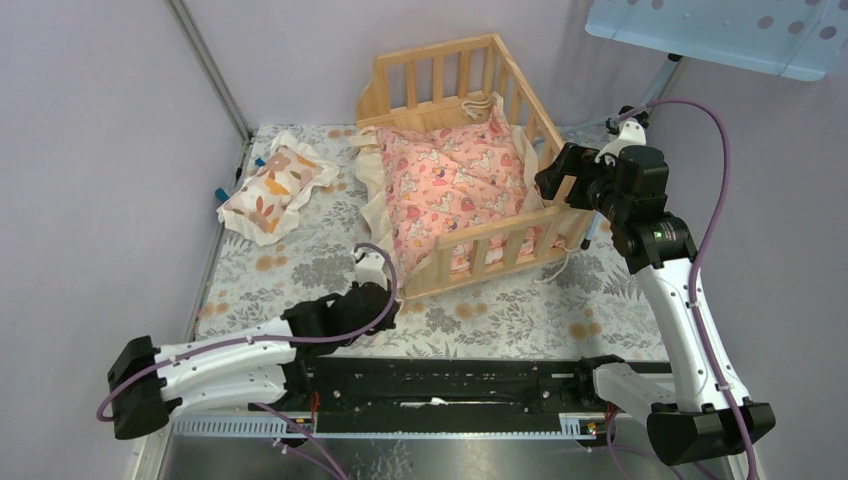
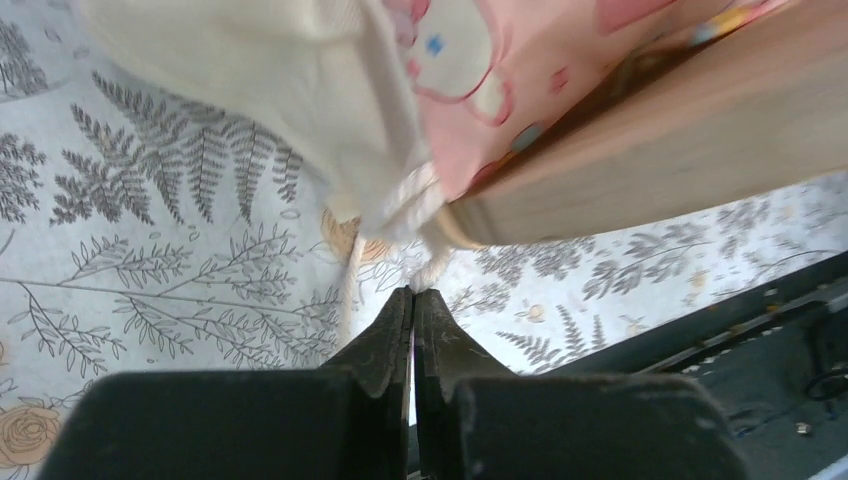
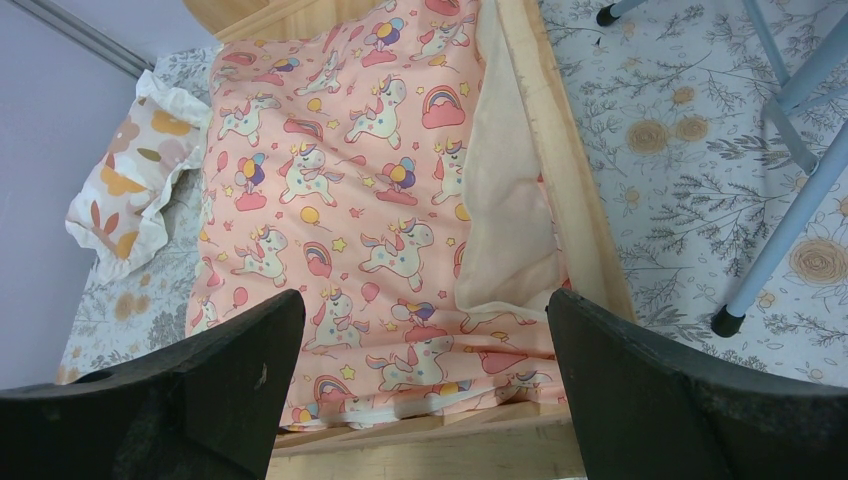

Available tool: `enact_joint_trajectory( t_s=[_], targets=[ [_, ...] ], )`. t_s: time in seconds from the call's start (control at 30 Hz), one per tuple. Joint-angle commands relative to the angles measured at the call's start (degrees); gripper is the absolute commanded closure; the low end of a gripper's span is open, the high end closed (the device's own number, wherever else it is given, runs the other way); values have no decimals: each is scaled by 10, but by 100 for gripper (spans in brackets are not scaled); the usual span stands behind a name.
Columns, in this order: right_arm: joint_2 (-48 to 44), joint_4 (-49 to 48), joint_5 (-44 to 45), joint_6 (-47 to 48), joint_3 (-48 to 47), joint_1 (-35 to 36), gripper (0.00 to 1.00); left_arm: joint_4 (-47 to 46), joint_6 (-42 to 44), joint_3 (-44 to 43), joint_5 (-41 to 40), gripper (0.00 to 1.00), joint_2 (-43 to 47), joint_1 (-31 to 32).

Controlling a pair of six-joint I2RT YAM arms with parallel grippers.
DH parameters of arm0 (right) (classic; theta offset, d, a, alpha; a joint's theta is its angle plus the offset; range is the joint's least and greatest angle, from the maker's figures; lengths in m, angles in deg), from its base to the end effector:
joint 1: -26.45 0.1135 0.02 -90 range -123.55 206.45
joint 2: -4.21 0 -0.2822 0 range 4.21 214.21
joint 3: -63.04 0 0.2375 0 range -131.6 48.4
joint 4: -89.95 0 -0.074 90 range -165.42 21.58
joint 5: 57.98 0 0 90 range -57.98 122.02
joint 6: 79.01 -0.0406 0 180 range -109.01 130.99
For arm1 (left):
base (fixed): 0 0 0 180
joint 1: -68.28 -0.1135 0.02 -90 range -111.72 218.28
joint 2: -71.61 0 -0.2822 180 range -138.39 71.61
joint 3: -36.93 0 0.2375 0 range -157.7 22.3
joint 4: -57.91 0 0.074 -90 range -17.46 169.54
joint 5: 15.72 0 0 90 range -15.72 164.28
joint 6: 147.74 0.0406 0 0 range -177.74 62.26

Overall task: Set up the pet bed
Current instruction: Cross the ropes on the bed frame.

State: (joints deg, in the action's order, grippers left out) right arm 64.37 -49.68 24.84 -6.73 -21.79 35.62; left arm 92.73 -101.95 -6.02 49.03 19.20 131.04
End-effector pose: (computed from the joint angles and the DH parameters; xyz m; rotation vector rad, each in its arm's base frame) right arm 0.2020 0.0377 0.4265 0.0506 1.8650 0.4420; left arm 0.0893 -0.1356 0.2208 0.1555 2.2930 -0.4703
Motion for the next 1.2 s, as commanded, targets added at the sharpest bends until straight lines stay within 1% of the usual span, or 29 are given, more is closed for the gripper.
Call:
enact_joint_trajectory(
  t_s=[0.0,0.2,0.37,0.53,0.67,0.77,0.9,1.0,1.07,1.17],
  targets=[
    [-1,-19,-13,3,1,2,2,48,13,-50,-21,100,21,1],
    [0,-18,-14,2,-12,2,2,96,7,-95,-22,100,58,1],
    [-1,-23,-16,-3,-20,3,2,152,-16,-138,-65,100,109,-1],
    [3,-25,-23,-8,-28,3,2,160,-7,-181,-82,100,138,-3],
    [7,-22,-27,-11,-34,3,2,146,21,-218,-76,100,119,-4],
    [9,-18,-35,-16,-38,2,2,127,49,-241,-54,100,89,-12],
    [5,-17,-45,-25,-37,2,2,101,67,-264,-14,100,46,-43],
    [0,-9,-41,-32,-35,2,1,55,64,-265,23,100,28,-79],
    [-8,-7,-36,-36,-32,3,6,31,63,-275,45,100,5,-100],
    [-23,-13,-43,-42,-22,3,13,23,55,-309,72,100,-46,-140]
  ],
)
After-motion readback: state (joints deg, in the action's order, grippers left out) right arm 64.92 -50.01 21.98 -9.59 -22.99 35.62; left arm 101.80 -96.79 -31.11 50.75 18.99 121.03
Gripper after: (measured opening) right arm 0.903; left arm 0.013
